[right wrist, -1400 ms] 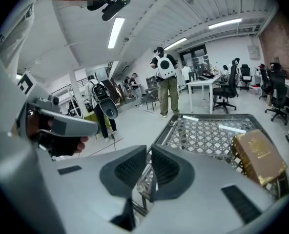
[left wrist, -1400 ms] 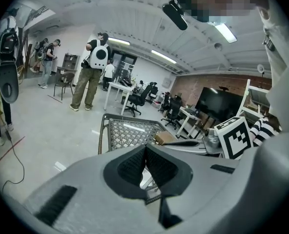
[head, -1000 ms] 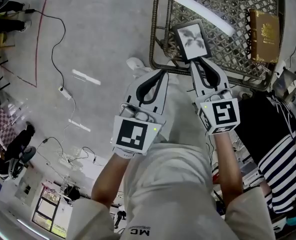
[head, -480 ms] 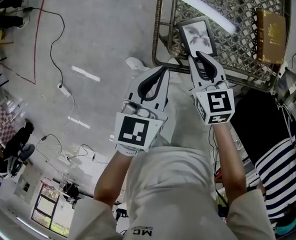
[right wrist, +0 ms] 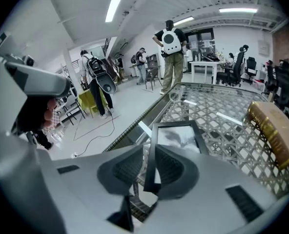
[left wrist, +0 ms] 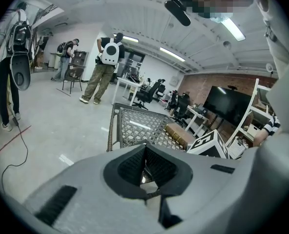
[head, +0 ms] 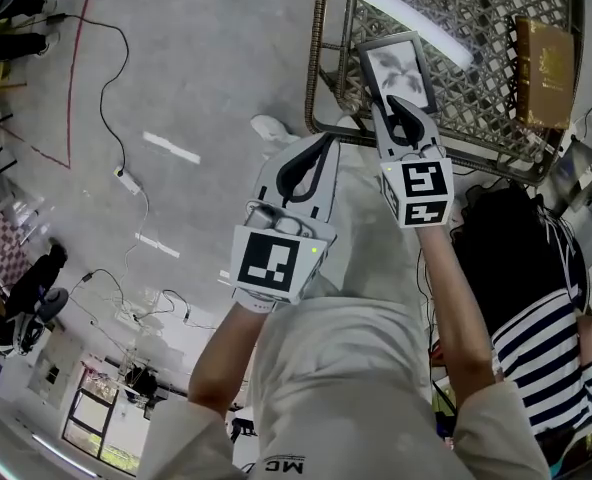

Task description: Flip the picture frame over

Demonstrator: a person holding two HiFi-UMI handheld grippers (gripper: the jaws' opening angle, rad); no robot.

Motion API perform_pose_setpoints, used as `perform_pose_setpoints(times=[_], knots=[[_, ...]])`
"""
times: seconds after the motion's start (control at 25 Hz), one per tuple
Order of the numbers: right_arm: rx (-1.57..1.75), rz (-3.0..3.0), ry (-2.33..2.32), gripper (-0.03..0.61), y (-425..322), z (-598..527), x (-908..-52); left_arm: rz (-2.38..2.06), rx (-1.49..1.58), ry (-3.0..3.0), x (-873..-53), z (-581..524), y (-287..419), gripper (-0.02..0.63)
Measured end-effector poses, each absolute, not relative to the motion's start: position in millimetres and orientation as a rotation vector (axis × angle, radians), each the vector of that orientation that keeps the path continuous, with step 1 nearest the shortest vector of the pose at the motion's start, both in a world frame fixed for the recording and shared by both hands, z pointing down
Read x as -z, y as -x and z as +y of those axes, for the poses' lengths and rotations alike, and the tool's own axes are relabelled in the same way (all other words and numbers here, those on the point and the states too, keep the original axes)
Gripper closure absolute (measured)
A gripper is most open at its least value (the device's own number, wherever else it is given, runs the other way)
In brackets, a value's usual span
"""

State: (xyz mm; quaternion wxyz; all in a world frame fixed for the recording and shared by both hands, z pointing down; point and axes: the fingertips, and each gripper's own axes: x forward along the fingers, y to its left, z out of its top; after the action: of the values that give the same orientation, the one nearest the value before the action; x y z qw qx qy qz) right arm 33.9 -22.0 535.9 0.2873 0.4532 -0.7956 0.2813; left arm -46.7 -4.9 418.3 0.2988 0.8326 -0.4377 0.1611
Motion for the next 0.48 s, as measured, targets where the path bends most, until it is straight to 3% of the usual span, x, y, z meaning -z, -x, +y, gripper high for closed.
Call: perform_pose_setpoints(times=[0.48], knots=[[-0.782, -2.058, -1.204, 0.495, -29, -27, -556, -1.165, -0.434, -2.220, -418, 0, 48, 0.589]])
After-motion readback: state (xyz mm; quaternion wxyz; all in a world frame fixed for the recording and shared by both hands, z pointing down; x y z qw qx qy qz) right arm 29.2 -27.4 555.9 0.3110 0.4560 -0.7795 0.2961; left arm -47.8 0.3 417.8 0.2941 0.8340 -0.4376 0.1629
